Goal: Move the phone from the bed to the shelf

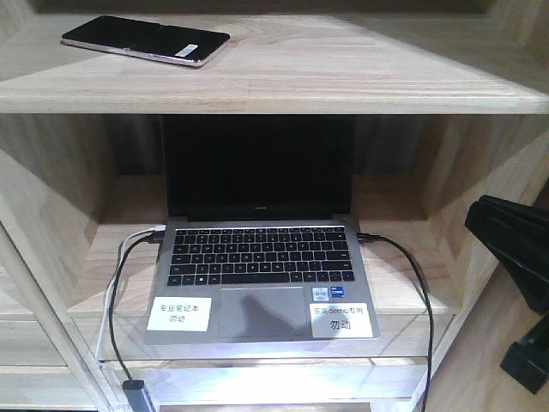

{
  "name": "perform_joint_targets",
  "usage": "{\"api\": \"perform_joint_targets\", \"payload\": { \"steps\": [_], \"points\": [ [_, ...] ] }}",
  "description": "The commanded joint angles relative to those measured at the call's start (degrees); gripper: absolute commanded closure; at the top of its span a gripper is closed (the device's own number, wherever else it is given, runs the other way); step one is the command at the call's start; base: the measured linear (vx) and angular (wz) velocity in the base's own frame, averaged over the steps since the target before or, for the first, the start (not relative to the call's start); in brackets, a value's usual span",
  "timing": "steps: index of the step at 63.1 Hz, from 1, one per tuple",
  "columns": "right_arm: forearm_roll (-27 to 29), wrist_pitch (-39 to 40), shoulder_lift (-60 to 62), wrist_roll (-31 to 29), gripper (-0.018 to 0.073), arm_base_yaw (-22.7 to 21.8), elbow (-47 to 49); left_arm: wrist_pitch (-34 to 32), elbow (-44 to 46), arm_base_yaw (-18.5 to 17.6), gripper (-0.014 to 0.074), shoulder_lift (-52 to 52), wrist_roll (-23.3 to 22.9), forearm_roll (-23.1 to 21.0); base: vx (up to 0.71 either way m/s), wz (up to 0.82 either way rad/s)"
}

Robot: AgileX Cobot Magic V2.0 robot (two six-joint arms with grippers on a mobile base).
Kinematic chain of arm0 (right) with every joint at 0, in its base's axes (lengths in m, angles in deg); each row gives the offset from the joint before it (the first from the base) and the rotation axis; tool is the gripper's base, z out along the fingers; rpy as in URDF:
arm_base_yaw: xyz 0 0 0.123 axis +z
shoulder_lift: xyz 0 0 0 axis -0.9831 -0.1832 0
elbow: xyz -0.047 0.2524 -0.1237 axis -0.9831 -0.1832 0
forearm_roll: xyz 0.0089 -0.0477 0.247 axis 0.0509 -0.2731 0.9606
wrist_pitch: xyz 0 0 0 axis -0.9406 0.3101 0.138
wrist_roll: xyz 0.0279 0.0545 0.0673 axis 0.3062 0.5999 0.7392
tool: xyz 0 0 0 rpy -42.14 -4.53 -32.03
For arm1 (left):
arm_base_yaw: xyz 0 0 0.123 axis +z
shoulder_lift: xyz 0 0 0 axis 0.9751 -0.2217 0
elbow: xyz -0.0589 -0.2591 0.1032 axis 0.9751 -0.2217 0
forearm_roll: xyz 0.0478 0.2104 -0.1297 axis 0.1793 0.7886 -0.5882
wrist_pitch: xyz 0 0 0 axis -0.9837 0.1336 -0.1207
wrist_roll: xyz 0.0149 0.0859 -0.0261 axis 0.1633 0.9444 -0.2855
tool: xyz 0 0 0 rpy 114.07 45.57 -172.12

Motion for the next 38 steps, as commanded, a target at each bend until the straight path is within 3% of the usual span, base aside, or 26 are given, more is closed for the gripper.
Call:
{"api": "perform_joint_targets", "payload": {
  "steps": [1,21,26,30,38],
  "points": [
    [0.8,3.3,0.0,-0.6,0.0564,-0.3,1.5,-4.1,1.2,-0.2,0.0595,0.8,-0.3,-0.5,0.00,0.00],
    [1.0,3.5,0.0,-0.1,0.0564,-0.3,1.5,-4.1,1.2,-0.2,0.0595,0.8,-0.3,-0.5,0.00,0.00],
    [-1.8,3.5,0.0,1.8,0.0564,-0.3,1.5,-4.1,1.2,-0.2,0.0595,0.8,-0.3,-0.5,0.00,0.00],
    [-6.4,3.5,0.0,6.7,0.0564,-0.3,1.5,-4.1,1.2,-0.2,0.0595,0.8,-0.3,-0.5,0.00,0.00],
    [-22.1,3.5,0.0,24.1,0.0564,-0.3,1.5,-4.1,1.2,-0.2,0.0595,0.8,-0.3,-0.5,0.00,0.00]
  ]
}}
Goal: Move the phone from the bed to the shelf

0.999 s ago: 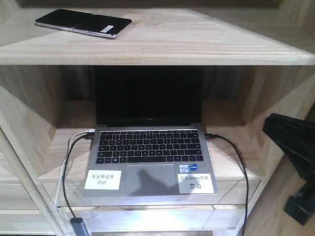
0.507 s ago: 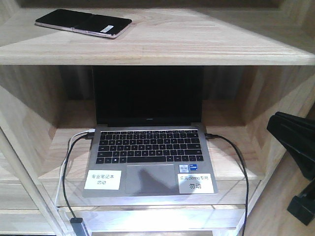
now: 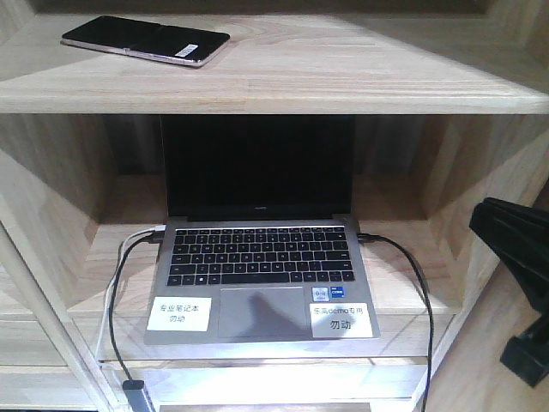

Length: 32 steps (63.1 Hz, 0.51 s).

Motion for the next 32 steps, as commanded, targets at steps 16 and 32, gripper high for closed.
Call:
{"api": "perform_joint_targets", "payload": {
  "steps": [16,32],
  "points": [
    [-37.3,3.1,0.0,43.7,0.0564,-0.3,1.5,-4.1,1.2,-0.2,0.0595,0.8,-0.3,-0.5,0.00,0.00],
    [-37.5,4.5,1.4,42.3,0.0564,-2.7,-1.3,-4.1,1.2,-0.2,0.0595,0.8,-0.3,-0.5,0.00,0.00]
  ]
}}
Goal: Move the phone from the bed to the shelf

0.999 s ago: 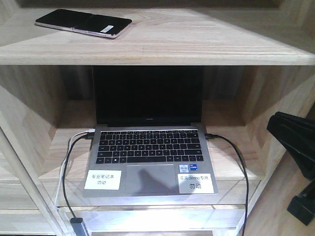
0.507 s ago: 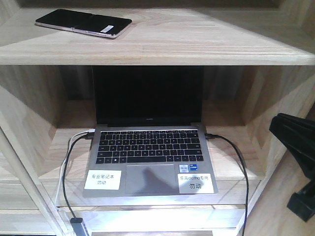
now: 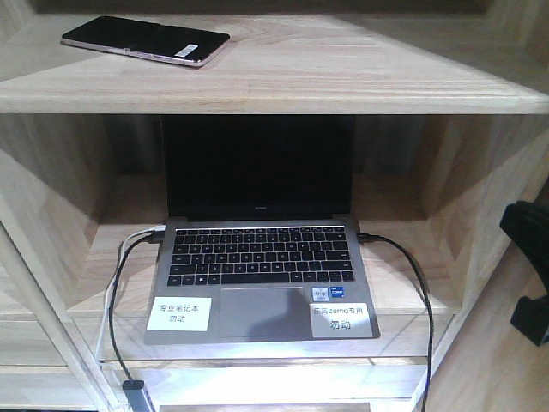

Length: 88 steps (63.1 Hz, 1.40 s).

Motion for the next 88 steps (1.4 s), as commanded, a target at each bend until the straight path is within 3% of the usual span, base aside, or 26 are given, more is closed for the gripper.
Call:
{"api": "perform_joint_targets", "payload": {
  "steps": [1,28,39,52,88],
  "points": [
    [-1.2,5.2,1.5,-0.3,0.0564,-2.4,-1.1,-4.1,1.2,-0.2,0.0595,0.8,-0.3,-0.5,0.00,0.00],
    [-1.2,7.7,20.2,-2.0,0.0564,-20.2,-19.6,-4.1,1.2,-0.2,0.0595,0.8,-0.3,-0.5,0.00,0.00],
    [-1.3,11.1,28.4,-4.7,0.0564,-25.0,-26.3,-4.1,1.2,-0.2,0.0595,0.8,-0.3,-0.5,0.00,0.00],
    [-1.3,16.5,33.8,-4.2,0.0564,-25.4,-33.2,-4.1,1.2,-0.2,0.0595,0.8,-0.3,-0.5,0.00,0.00],
    [-1.3,16.6,34.0,-4.9,0.0564,-25.4,-33.1,-4.1,1.2,-0.2,0.0595,0.8,-0.3,-0.5,0.00,0.00]
  ]
}}
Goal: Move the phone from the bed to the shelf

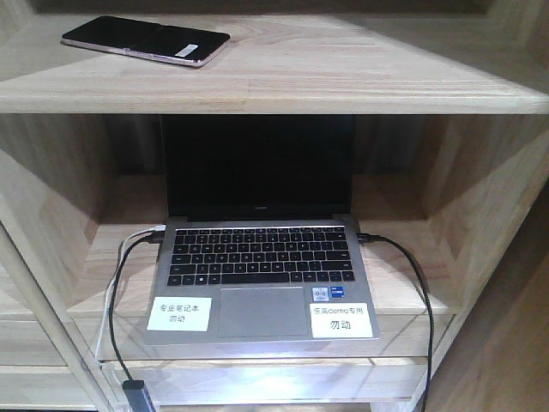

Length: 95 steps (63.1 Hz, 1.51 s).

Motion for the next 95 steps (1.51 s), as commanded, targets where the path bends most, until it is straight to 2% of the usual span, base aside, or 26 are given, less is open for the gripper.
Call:
{"api": "perform_joint_targets", "payload": {
  "steps": [1,95],
  "points": [
    [-0.7,5.7,0.7,-0.6,0.0564,-0.2,-0.2,-4.1,1.2,-0.2,0.0595,0.8,-0.3,-0.5,0.00,0.00],
    [-1.1,7.1,0.7,-0.4,0.0564,-0.2,-0.2,-4.1,1.2,-0.2,0.0595,0.8,-0.3,-0.5,0.00,0.00]
  ]
}}
